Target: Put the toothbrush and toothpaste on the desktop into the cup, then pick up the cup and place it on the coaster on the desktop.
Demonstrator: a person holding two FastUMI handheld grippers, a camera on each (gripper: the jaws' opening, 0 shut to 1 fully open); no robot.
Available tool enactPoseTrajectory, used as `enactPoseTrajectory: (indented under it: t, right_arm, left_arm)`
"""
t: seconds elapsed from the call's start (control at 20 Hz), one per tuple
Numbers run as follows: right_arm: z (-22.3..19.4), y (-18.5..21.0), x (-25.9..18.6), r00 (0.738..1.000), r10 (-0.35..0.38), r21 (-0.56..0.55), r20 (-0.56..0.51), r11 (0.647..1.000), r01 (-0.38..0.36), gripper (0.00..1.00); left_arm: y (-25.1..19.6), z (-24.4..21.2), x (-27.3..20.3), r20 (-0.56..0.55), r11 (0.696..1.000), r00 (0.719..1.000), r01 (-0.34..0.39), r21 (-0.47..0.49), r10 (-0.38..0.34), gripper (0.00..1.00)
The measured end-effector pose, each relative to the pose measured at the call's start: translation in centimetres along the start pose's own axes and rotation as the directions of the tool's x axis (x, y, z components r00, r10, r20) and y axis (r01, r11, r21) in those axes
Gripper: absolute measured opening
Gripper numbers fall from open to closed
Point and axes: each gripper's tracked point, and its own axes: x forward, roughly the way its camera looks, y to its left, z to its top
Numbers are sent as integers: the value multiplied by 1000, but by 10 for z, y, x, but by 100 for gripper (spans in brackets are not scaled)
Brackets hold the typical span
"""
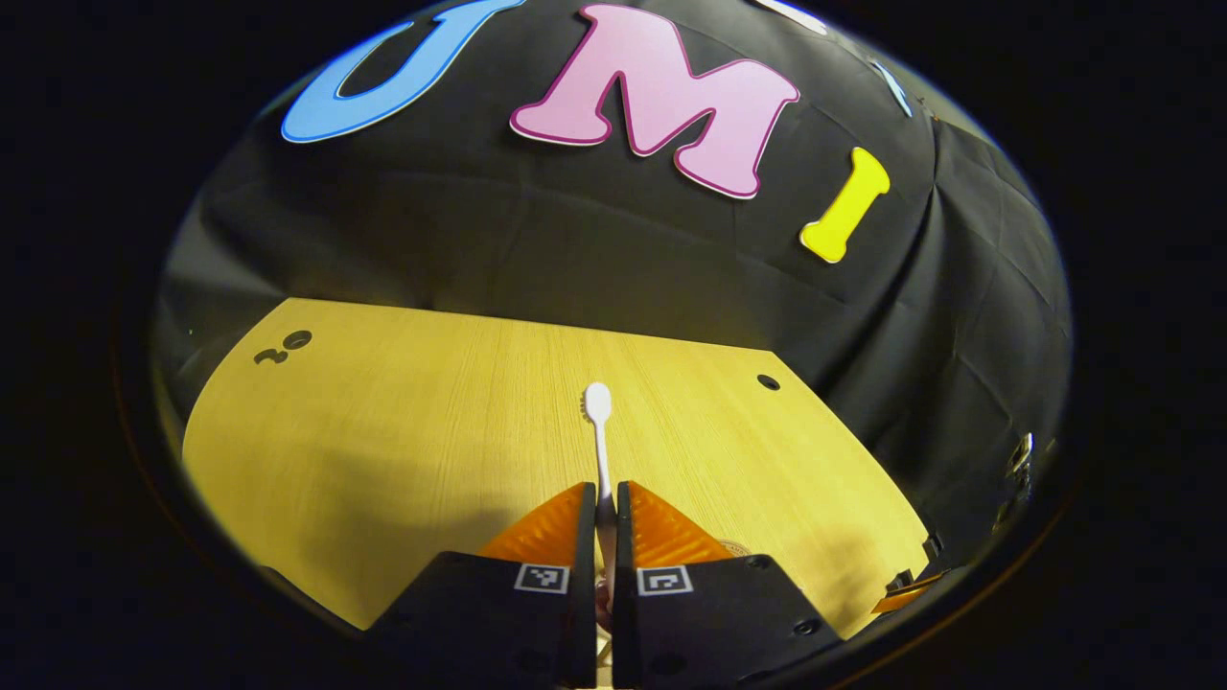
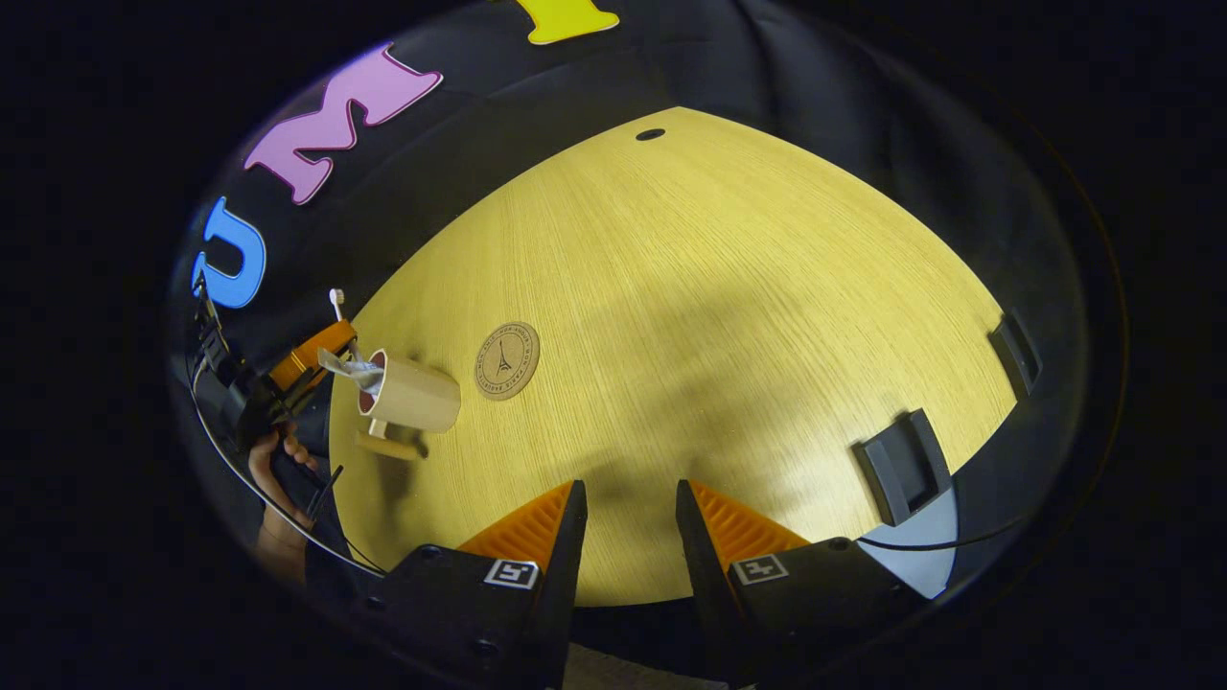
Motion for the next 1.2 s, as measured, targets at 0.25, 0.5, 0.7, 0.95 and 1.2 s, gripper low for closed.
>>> enactPoseTrajectory:
  t: [0.25, 0.5, 0.7, 0.95, 1.2]
  right_arm:
    - [-10, 7, 0, 1000, 21, -19, -23, 1000, -22, 58]
    - [-18, 16, 3, 998, 43, -33, -47, 998, -45, 58]
    - [-23, 24, 9, 996, 66, -40, -63, 997, -69, 58]
    - [-32, 24, 9, 994, 79, -34, -73, 996, -82, 58]
    - [-34, 15, 5, 996, 70, -3, -57, 998, -70, 58]
  left_arm:
    - [2, -6, -17, -12, 1000, 1000, -2, -23, 2, 33]
    - [6, -9, -49, -7, 1000, 1000, -21, -18, 21, 46]
    - [13, -21, -79, -48, 1000, 999, -17, 1, 17, 65]
    - [3, -66, -101, -257, 990, 965, 88, 113, -56, 69]
    - [8, -121, -89, -492, 948, 870, 157, 277, -1, 69]
